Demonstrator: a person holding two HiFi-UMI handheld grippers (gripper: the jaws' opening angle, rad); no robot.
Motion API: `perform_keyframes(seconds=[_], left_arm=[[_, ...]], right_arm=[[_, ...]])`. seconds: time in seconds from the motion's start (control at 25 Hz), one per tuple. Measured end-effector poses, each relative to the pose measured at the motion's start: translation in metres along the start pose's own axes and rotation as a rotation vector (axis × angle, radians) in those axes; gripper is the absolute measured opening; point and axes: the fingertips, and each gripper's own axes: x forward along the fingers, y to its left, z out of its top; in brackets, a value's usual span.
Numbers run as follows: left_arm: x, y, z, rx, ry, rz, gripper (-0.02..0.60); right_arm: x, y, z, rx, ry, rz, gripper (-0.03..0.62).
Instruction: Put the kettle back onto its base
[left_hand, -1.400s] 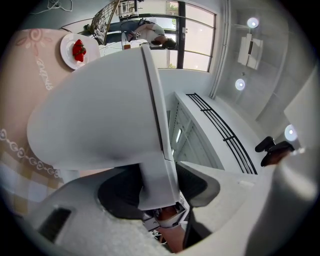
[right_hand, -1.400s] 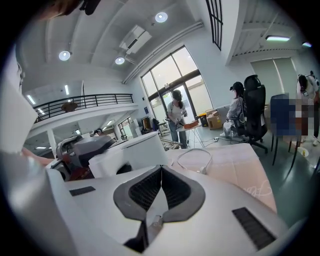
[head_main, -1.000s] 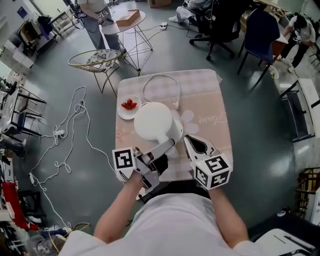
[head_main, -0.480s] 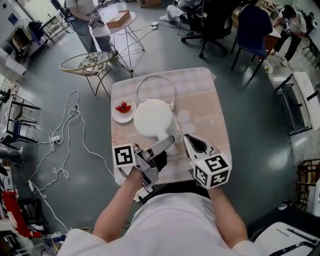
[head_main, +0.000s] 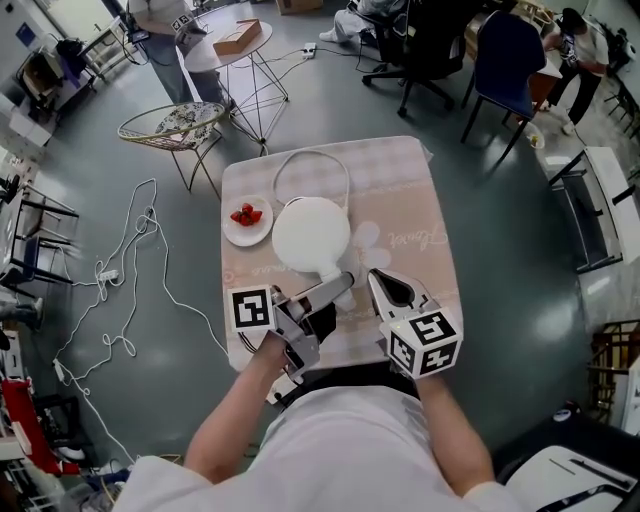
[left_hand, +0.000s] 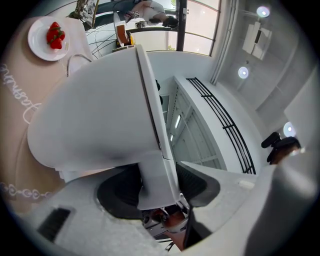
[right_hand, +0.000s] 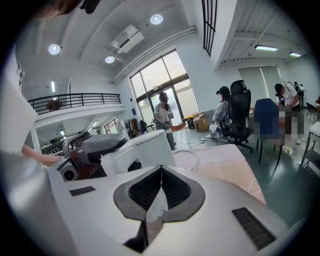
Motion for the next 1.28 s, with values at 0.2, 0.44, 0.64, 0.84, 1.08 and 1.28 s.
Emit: perform_keyframes(seconds=[0.2,0.44,0.64,0.84,1.08,1.28], left_arm=[[0.005,0.005,-0.007,0.010,0.022,0.020,0.210],[0.007,0.010,-0.014,0.014,0.038,0.036,0.210],[0.007,0.014,-0.019,0.029,0.056,0.037,0.209],[0.006,0.013,-0.021,0.033,0.049,0.003,0.210],[0.001,0.013,-0.019,0.042,0.014,-0.054,0.212],[-0.005,0.018,-0.020,0.031,-0.011,-0.079,0.264]], right_arm=[[0.001,0.001,-0.001,0.001,0.004,0.008,0.005],[0.002,-0.001,-0.005,0.001,0.009,0.013,0.005],[0.001,-0.002,-0.005,0.006,0.014,0.014,0.005],[0.002,-0.001,-0.006,0.006,0.018,0.020,0.005],[0.004,0.005,-0.007,-0.009,0.032,0.028,0.005],[0.003,0.006,-0.005,-0.026,0.042,0.029,0.005]])
